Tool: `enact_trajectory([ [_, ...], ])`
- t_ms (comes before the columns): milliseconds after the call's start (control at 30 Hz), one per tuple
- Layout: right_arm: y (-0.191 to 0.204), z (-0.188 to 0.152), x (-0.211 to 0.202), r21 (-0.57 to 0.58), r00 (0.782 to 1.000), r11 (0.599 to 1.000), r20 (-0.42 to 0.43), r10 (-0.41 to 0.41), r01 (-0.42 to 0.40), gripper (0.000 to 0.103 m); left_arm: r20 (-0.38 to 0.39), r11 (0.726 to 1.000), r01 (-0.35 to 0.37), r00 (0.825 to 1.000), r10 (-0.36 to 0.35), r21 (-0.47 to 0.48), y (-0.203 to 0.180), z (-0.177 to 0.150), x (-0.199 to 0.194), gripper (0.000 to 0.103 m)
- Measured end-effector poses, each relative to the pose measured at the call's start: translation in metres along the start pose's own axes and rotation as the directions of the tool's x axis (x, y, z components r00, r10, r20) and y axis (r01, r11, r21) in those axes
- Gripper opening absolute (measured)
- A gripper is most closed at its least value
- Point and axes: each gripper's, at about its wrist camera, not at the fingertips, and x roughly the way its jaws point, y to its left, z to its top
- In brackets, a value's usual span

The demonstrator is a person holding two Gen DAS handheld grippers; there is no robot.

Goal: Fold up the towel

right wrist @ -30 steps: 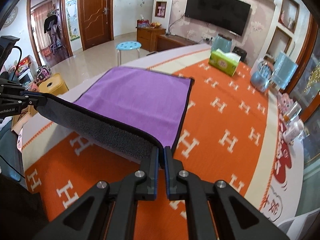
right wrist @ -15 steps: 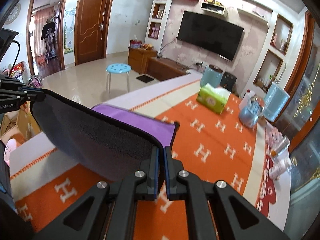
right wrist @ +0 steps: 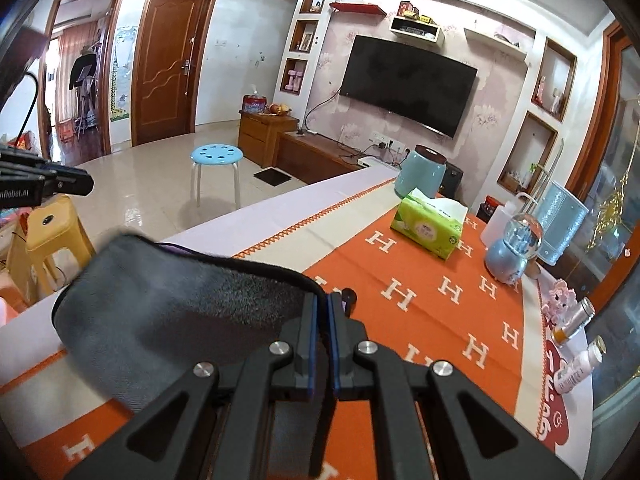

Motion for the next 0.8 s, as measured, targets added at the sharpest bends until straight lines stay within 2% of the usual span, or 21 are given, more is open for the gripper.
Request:
enact_trajectory([
  [133, 0.007, -0.005, 0.025, -0.011, 0.999, 0.999, 0.0, -0.033, 0.033, 0.005, -0.043, 1.0, 0.0, 0.999, -0.001, -0.011, 0.003, -0.001, 0.028, 0.007],
  [300, 0.007, -0.015, 0.052, 0.003, 0.995, 0.998, -0.067, -0.07, 0.07, 0.008, -0.097, 1.0, 0.018, 0.995, -0.019, -0.015, 0.002, -0.01, 0.052, 0.007],
  [400, 0.007, -0.02, 0.057, 0.012, 0.994, 0.997, -0.087, -0.072, 0.074, 0.026, -0.112, 1.0, 0.021, 0.993, -0.023, -0.018, -0.002, -0.015, 0.056, 0.007],
  [467, 0.007, -0.02, 0.054, 0.016, 0.994, 0.997, -0.078, -0.073, 0.074, 0.044, -0.119, 1.0, 0.024, 0.993, -0.027, -0.02, -0.004, -0.017, 0.055, 0.007],
  [800, 0.008, -0.009, 0.022, 0.031, 0.996, 0.995, -0.024, -0.091, 0.091, 0.061, -0.099, 0.999, 0.034, 0.994, -0.035, -0.016, -0.006, -0.025, 0.021, 0.009],
])
